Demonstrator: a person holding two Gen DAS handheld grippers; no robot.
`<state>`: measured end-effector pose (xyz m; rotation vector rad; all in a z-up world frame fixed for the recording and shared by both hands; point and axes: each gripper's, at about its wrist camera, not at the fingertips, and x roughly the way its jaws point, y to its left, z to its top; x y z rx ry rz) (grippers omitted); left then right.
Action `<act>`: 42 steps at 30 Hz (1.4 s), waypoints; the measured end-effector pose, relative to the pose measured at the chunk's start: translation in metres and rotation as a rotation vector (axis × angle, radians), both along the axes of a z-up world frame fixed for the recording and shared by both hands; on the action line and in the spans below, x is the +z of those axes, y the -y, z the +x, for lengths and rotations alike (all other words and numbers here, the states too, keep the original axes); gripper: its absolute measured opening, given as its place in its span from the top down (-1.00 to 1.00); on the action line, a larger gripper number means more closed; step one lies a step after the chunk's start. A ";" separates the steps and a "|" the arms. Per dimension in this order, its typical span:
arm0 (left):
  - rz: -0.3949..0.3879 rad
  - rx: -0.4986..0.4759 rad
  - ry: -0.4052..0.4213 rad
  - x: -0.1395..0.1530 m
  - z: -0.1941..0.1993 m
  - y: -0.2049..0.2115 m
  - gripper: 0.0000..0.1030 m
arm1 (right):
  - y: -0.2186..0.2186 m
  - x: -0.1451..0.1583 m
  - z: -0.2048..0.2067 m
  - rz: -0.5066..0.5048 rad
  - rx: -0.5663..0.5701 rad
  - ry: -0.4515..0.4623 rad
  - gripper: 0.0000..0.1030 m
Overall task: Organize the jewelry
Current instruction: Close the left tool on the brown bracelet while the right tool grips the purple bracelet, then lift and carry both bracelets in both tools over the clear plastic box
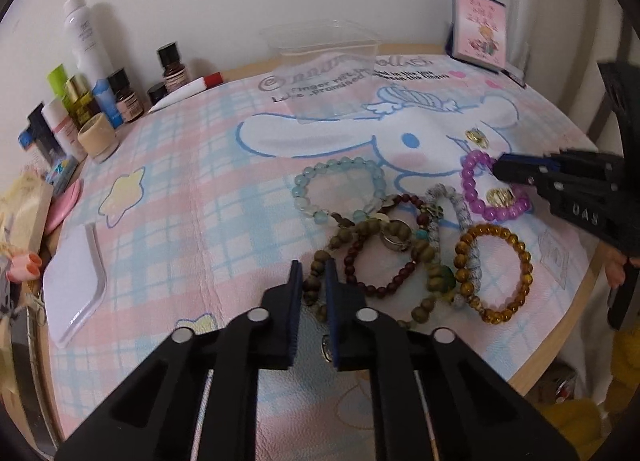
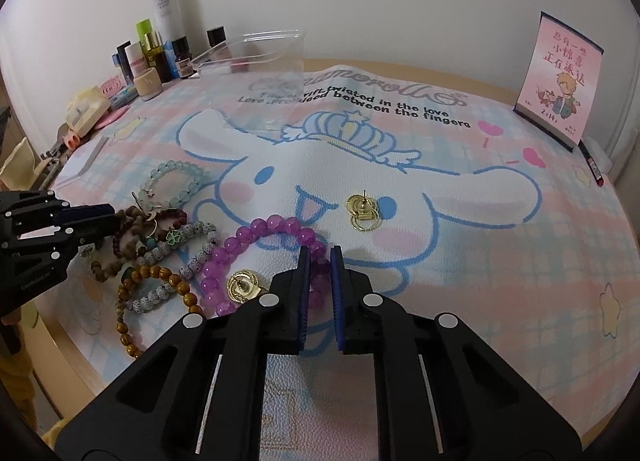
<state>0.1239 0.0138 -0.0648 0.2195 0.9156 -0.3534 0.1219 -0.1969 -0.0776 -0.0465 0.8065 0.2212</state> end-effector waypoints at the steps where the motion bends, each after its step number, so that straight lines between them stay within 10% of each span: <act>1: -0.022 0.005 -0.007 0.001 0.001 -0.003 0.82 | 0.000 0.001 -0.001 0.003 0.005 0.002 0.82; 16: -0.284 -0.020 0.094 0.054 -0.014 -0.018 0.82 | -0.012 0.058 -0.035 0.081 0.114 0.153 0.82; 42: -0.422 -0.079 0.296 0.138 0.049 -0.006 0.82 | -0.045 0.159 0.020 0.055 0.181 0.379 0.82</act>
